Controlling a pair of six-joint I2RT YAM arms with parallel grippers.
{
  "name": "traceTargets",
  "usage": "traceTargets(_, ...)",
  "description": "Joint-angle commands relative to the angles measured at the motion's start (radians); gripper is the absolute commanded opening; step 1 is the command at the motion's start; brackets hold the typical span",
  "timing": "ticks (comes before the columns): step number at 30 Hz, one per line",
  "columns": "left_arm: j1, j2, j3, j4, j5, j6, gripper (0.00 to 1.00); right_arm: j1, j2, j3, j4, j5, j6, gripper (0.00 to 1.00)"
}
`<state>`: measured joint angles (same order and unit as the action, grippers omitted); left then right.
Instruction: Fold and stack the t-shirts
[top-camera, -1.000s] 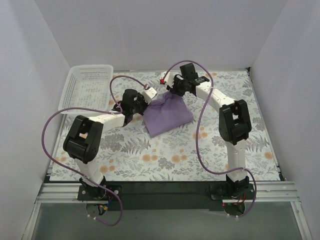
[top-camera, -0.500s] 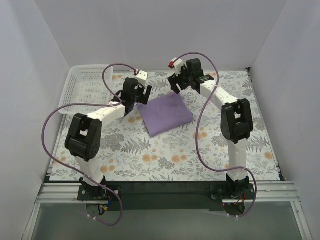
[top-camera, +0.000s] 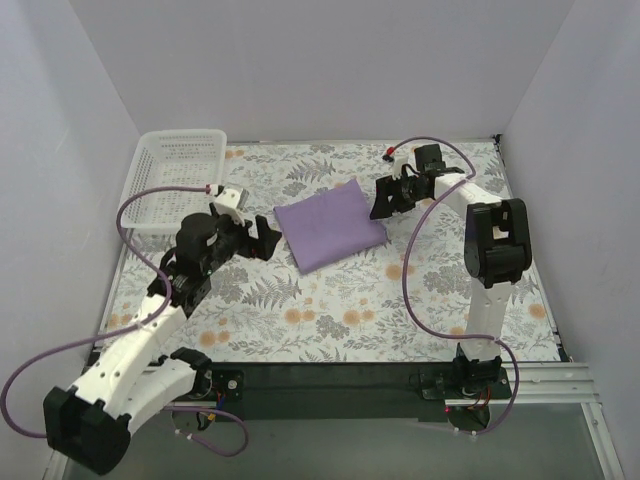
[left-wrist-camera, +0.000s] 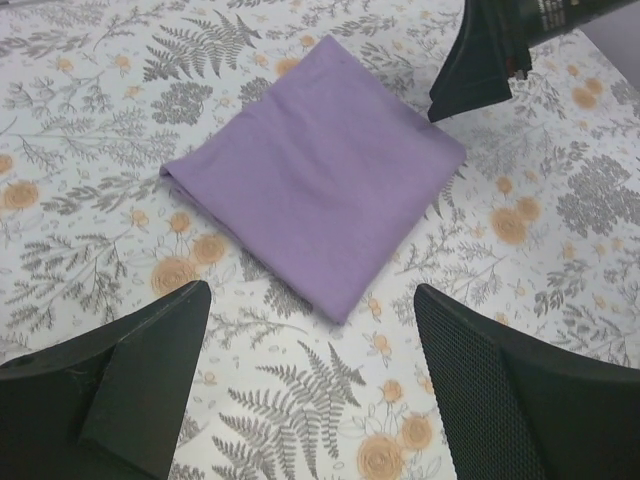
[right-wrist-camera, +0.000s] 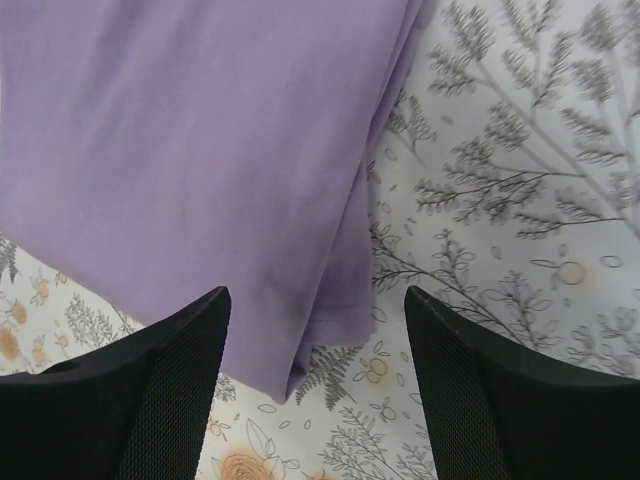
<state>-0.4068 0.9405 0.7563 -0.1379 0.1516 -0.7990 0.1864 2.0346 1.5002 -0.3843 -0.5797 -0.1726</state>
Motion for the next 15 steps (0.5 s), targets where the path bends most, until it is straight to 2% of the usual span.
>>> traceTargets(1, 0.008, -0.142, -0.112, -0.071, 0.036, -0.016, 0.83, 0.021, 0.024, 0.000, -0.028, -0.086, 0.039, 0.76)
traceTargets(5, 0.008, -0.282, -0.178, -0.072, 0.000, -0.031, 0.85, 0.041, 0.045, -0.012, -0.034, -0.062, 0.033, 0.76)
traceTargets(11, 0.006, -0.307, -0.184, -0.074, -0.006, -0.028, 0.85, 0.058, 0.068, -0.026, -0.034, -0.006, 0.030, 0.76)
traceTargets(14, 0.008, -0.310, -0.187, -0.072, -0.006, -0.032, 0.85, 0.056, 0.067, -0.044, -0.031, -0.011, 0.025, 0.71)
traceTargets(15, 0.006, -0.312, -0.186, -0.072, -0.007, -0.034, 0.85, 0.056, 0.068, -0.049, -0.031, -0.011, 0.025, 0.65)
